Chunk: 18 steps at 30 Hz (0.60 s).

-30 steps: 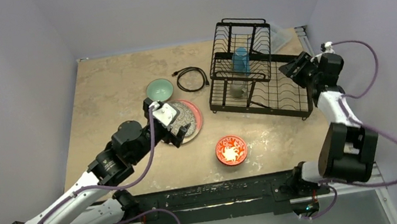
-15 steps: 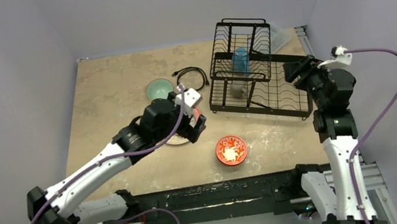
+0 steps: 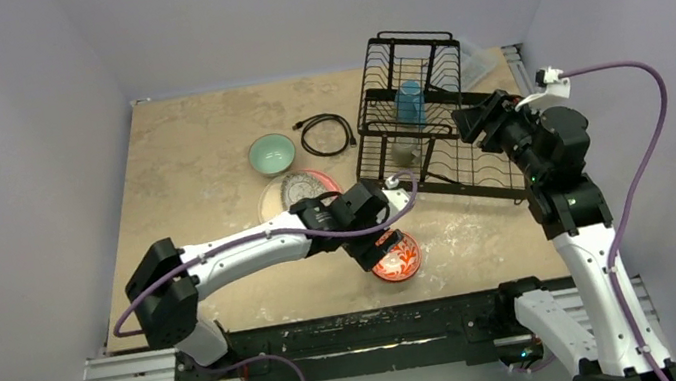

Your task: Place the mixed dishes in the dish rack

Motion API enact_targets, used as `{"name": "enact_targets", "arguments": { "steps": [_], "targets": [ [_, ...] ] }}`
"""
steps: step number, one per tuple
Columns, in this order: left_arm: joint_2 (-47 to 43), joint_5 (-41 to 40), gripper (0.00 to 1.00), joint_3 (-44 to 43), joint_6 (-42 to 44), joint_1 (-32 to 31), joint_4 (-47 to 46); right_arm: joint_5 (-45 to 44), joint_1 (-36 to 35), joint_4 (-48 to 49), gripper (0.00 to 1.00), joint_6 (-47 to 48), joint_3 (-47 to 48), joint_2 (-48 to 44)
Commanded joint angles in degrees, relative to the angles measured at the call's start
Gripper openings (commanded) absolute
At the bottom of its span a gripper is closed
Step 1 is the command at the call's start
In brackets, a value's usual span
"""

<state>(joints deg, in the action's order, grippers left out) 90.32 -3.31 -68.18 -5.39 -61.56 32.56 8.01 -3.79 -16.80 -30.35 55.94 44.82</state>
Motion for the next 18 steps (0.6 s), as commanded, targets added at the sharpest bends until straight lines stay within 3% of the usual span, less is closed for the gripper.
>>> {"name": "enact_targets", "arguments": {
  "steps": [1, 8, 14, 18],
  "targets": [
    [4.0, -2.3, 0.75, -4.8, -0.9, -1.0, 4.5, -1.3, -0.2, -0.6, 0.57, 1.3, 3.1, -1.2],
    [7.0, 1.0, 0.72, -5.7, -2.1, -1.0, 3.8, -0.4, -0.2, -0.6, 0.57, 1.5, 2.7, -1.1],
    [8.5, 2.3, 0.62, -6.2, -2.7, -1.0, 3.0, 0.0, -0.2, -0.1, 0.57, 1.0, 0.9, -1.4],
    [9.3, 4.8, 0.61, -6.4, -3.2, -1.0, 2.7, 0.5, -0.2, 0.3, 0.57, 0.6, 0.0, -1.5]
  ]
}}
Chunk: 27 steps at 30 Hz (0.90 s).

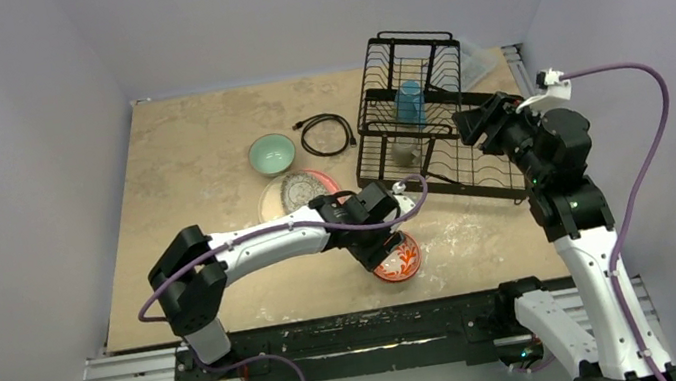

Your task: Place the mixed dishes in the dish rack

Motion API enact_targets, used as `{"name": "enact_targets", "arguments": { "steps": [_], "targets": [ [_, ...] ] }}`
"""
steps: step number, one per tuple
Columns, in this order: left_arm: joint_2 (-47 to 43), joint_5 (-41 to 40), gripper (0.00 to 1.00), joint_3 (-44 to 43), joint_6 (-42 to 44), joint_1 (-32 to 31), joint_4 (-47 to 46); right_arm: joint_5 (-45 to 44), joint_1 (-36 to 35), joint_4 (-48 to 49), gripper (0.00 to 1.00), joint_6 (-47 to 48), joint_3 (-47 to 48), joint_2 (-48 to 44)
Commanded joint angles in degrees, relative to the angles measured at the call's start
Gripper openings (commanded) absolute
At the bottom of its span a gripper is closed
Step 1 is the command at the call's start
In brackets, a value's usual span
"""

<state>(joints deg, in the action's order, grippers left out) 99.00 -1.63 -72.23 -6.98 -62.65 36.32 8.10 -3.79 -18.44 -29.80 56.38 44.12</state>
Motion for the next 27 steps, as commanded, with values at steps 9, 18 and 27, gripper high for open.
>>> {"name": "enact_targets", "arguments": {
  "steps": [9, 18, 27],
  "targets": [
    [2.0, 3.3, 0.46, -3.6, -1.3, 0.1, -0.1, 1.5, -0.2, 2.8, 0.57, -0.8, -2.1, -0.8],
    [2.8, 1.8, 0.25, -4.8, -0.8, 0.1, 1.6, 2.2, -0.2, 4.1, 0.57, -1.4, -3.1, -1.8],
    [1.7, -2.0, 0.05, -5.3, 0.1, 0.1, 2.7, 2.4, -0.2, 3.9, 0.57, -1.2, -3.7, -1.9]
  ]
}}
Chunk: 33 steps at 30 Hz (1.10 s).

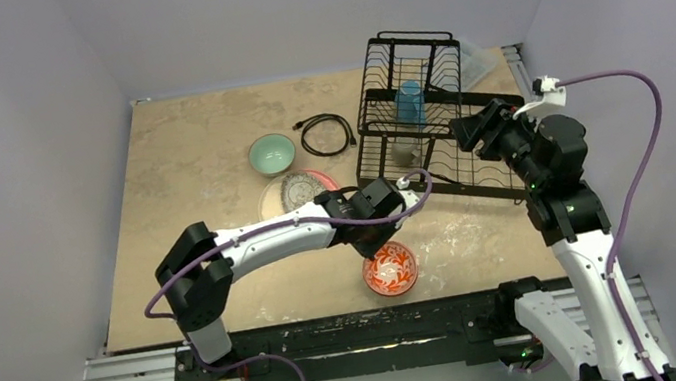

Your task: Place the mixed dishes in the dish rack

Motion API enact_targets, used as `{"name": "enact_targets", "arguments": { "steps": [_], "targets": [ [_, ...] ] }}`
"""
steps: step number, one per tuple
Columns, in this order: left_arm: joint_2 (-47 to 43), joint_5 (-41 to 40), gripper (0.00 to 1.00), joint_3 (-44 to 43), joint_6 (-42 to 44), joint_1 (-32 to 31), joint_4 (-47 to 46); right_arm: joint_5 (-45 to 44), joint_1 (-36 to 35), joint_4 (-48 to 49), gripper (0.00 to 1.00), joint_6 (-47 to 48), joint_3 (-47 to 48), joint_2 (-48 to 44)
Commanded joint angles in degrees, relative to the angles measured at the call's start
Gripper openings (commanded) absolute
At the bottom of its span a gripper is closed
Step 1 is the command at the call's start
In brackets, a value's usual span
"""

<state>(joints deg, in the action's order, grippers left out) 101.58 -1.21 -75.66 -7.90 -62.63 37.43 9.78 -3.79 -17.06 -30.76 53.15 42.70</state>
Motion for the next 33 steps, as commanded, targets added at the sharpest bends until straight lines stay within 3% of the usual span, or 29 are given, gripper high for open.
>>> {"name": "enact_targets", "arguments": {
  "steps": [1, 16, 21, 33],
  "targets": [
    [-1.1, -2.7, 0.02, -1.9, 1.2, 0.1, 1.6, 0.7, -0.2, 2.4, 0.57, -0.1, -0.5, -0.5],
    [-8.0, -4.9, 0.0, 0.2, 3.5, 0.2, -0.5, 1.3, -0.2, 1.7, 0.58, 0.5, -0.4, 0.2],
    [-9.7, -2.3, 0.0, 1.3, 3.8, 0.2, -1.6, 2.4, -0.2, 1.3, 0.58, 1.3, -1.0, 0.6],
    [-18.9, -2.7, 0.0, 6.7, 3.9, 0.5, -7.9, -1.7, -0.2, -8.6, 0.56, 9.0, 4.7, -1.3]
  ]
}}
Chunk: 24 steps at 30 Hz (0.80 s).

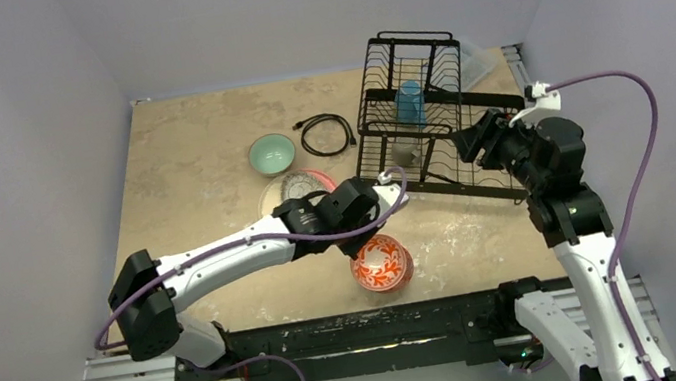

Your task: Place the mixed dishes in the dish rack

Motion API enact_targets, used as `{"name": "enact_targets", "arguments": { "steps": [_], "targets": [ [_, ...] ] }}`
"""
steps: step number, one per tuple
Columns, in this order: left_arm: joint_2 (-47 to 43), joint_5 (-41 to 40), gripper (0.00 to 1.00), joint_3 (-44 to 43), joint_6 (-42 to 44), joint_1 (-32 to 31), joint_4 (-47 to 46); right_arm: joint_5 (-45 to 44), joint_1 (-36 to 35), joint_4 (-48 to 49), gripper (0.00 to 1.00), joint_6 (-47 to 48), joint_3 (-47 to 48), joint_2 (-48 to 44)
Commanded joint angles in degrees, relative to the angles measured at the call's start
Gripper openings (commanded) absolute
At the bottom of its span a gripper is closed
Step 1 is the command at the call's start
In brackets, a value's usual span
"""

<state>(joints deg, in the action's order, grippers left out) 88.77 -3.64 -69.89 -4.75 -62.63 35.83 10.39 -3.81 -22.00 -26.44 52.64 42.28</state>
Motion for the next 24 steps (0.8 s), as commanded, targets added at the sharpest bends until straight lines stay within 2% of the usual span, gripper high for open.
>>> {"name": "enact_targets", "arguments": {
  "steps": [1, 8, 15, 21, 24],
  "targets": [
    [-6.9, -0.4, 0.0, 1.3, 0.6, 0.6, -6.7, -2.4, -0.2, -4.4, 0.56, 5.1, 6.1, -0.7],
    [-13.4, -1.8, 0.0, 4.7, 0.3, 1.8, -10.5, 1.6, -0.2, -6.0, 0.51, 6.2, 9.6, 0.8],
    [-22.7, -2.9, 0.0, 8.8, -0.3, 6.7, -15.4, 7.0, -1.8, -4.9, 0.5, 8.0, 11.0, 2.1],
    [-30.9, -4.4, 0.0, 12.6, -0.6, 11.0, -19.7, 9.9, -5.8, -2.5, 0.53, 7.5, 12.0, 2.6],
    [-34.1, -4.7, 0.0, 14.2, -0.3, 12.5, -21.6, 9.7, -10.8, -1.0, 0.55, 6.2, 12.8, 3.9]
  ]
}}
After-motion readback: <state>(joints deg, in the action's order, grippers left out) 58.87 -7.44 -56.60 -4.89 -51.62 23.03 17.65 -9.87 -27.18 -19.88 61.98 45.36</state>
